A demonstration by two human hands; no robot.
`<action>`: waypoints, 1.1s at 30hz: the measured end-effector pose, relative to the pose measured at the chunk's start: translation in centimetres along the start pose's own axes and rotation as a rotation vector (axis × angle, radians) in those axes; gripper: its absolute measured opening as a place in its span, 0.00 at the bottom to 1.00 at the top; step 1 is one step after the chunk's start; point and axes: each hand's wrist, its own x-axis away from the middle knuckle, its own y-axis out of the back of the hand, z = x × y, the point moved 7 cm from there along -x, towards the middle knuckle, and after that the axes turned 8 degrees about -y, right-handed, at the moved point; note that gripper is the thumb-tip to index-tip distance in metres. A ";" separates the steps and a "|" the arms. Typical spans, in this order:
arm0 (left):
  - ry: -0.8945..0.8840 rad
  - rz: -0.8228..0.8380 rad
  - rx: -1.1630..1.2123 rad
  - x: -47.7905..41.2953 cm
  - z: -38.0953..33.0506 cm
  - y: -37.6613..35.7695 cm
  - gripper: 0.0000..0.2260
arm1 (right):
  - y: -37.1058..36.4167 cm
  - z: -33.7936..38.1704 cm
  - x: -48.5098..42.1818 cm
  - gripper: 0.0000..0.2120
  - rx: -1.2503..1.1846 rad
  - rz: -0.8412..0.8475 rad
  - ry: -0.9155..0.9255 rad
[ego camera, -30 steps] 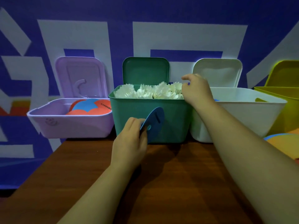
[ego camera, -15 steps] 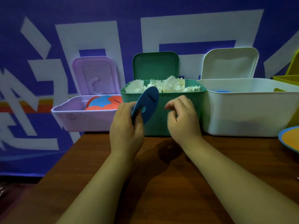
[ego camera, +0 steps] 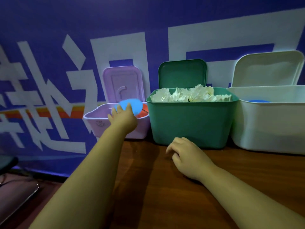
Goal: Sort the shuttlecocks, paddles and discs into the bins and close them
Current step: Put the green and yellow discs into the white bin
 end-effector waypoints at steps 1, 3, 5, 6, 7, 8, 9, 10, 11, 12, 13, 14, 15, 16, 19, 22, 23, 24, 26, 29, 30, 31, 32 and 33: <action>0.036 0.062 0.050 0.0 0.4 -0.9 0.31 | 0.0 -0.3 -0.1 0.14 -0.009 0.003 -0.014; -0.031 -0.043 0.139 0.6 0.3 -0.9 0.26 | 0.0 -0.8 -0.2 0.15 -0.042 0.007 -0.046; -0.115 -0.188 0.215 2.0 -0.3 -0.1 0.23 | 0.0 -1.3 -0.3 0.15 -0.075 0.009 -0.078; -0.139 -0.241 0.244 2.9 -0.5 0.2 0.22 | 0.0 -1.5 -0.4 0.15 -0.089 0.011 -0.093; -0.162 -0.281 0.264 3.8 -0.9 0.2 0.21 | -0.1 -1.7 -0.5 0.15 -0.097 0.016 -0.110; -0.190 -0.309 0.280 4.7 -1.4 0.2 0.21 | -0.1 -1.9 -0.5 0.15 -0.100 0.019 -0.124; -0.222 -0.329 0.288 5.5 -2.0 0.2 0.20 | -0.1 -2.1 -0.5 0.15 -0.100 0.019 -0.137; -0.258 -0.339 0.292 6.2 -2.6 0.4 0.19 | 0.0 -2.3 -0.5 0.15 -0.098 0.013 -0.150; -0.298 -0.346 0.293 6.7 -3.3 0.6 0.18 | 0.1 -2.5 -0.4 0.14 -0.098 0.003 -0.167; -0.335 -0.356 0.296 7.1 -3.9 0.9 0.17 | 0.3 -2.6 -0.2 0.14 -0.099 -0.009 -0.190; -0.363 -0.363 0.305 7.4 -4.4 1.3 0.14 | 0.5 -2.7 -0.1 0.13 -0.107 -0.021 -0.221; -0.383 -0.363 0.322 7.7 -5.0 1.7 0.12 | 0.8 -2.8 0.2 0.13 -0.122 -0.030 -0.253; -0.398 -0.353 0.348 8.0 -5.6 1.9 0.10 | 1.1 -2.8 0.4 0.12 -0.142 -0.038 -0.278; -0.411 -0.334 0.379 8.4 -6.3 1.9 0.08 | 1.5 -2.8 0.6 0.12 -0.163 -0.047 -0.296; -0.464 -0.258 0.457 10.1 -8.9 1.5 0.09 | 3.6 -3.0 1.6 0.11 -0.218 -0.087 -0.367; -0.554 -0.146 0.484 11.7 -12.2 0.4 0.11 | 6.7 -3.9 4.4 0.10 -0.256 -0.151 -0.447; -0.586 -0.098 0.497 12.3 -13.7 -0.1 0.11 | 8.0 -4.4 5.7 0.10 -0.257 -0.180 -0.465; -0.618 -0.053 0.508 12.9 -15.3 -0.5 0.11 | 9.4 -4.8 7.2 0.10 -0.254 -0.206 -0.480; -0.693 0.013 0.515 14.3 -19.0 -1.0 0.11 | 12.1 -5.9 10.2 0.10 -0.234 -0.249 -0.510; -0.782 0.061 0.555 16.4 -25.3 -1.3 0.11 | 16.1 -8.0 14.8 0.09 -0.195 -0.342 -0.565; -0.808 0.071 0.581 17.2 -27.6 -1.3 0.11 | 17.4 -8.8 16.3 0.09 -0.170 -0.386 -0.584; -0.841 0.073 0.612 18.1 -29.9 -1.3 0.11 | 18.6 -9.7 18.0 0.09 -0.139 -0.425 -0.610; -0.874 0.068 0.643 19.0 -32.2 -1.2 0.11 | 19.8 -10.6 19.7 0.09 -0.108 -0.455 -0.645; -0.906 0.064 0.671 19.9 -34.5 -1.1 0.10 | 20.9 -11.5 21.3 0.09 -0.082 -0.482 -0.682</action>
